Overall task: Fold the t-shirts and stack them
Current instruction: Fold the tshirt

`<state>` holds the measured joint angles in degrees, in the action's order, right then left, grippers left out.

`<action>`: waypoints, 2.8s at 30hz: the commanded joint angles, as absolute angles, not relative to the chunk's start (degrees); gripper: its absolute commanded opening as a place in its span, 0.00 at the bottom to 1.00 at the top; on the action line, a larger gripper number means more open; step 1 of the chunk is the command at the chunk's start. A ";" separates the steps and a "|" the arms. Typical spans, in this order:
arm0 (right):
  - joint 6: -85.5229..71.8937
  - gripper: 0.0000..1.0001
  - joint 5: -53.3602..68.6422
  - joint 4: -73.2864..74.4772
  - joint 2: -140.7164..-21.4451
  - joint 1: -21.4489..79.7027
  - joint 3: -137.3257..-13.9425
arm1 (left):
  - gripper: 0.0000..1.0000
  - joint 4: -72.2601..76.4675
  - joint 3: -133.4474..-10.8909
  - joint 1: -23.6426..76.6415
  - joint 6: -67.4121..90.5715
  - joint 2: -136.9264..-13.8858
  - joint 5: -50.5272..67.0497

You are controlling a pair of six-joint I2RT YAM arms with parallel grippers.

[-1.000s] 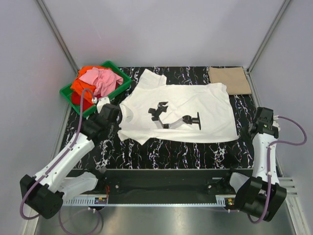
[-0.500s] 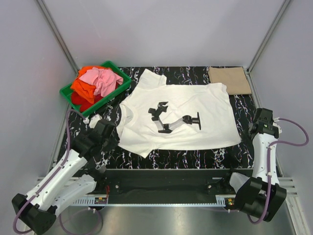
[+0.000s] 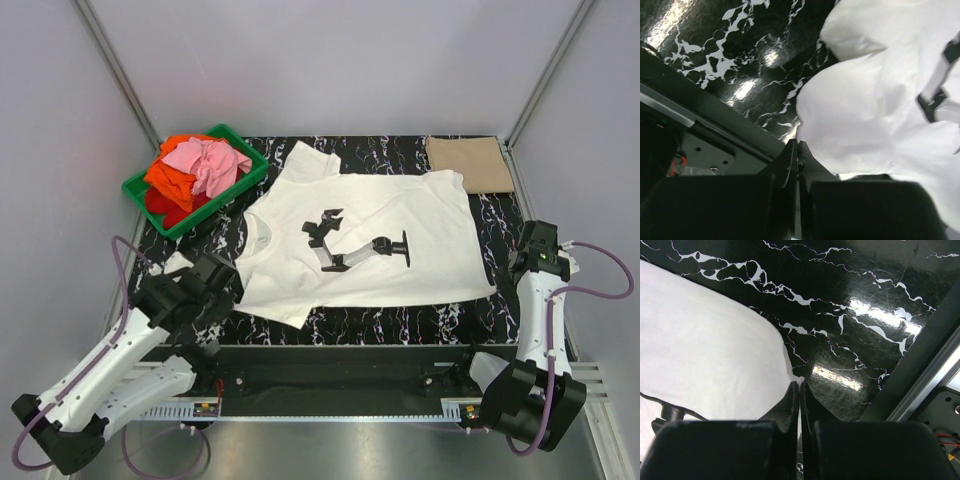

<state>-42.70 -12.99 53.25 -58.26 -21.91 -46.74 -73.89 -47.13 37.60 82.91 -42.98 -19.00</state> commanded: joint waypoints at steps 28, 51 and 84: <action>-38.06 0.00 -8.79 43.51 -63.62 -22.24 -48.25 | 0.00 -73.49 -67.75 41.14 81.66 -67.05 -47.99; -28.65 0.00 5.35 27.51 -88.41 -21.36 -58.62 | 0.00 -51.77 -75.05 22.85 57.48 -91.48 -34.89; -29.09 0.29 -2.36 36.98 -99.94 -18.90 -73.47 | 0.62 -51.15 -87.09 21.27 48.53 -99.42 -37.70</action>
<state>-29.91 1.63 31.79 -100.79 -19.64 -69.32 -52.60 -83.74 21.67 52.45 -102.48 -35.31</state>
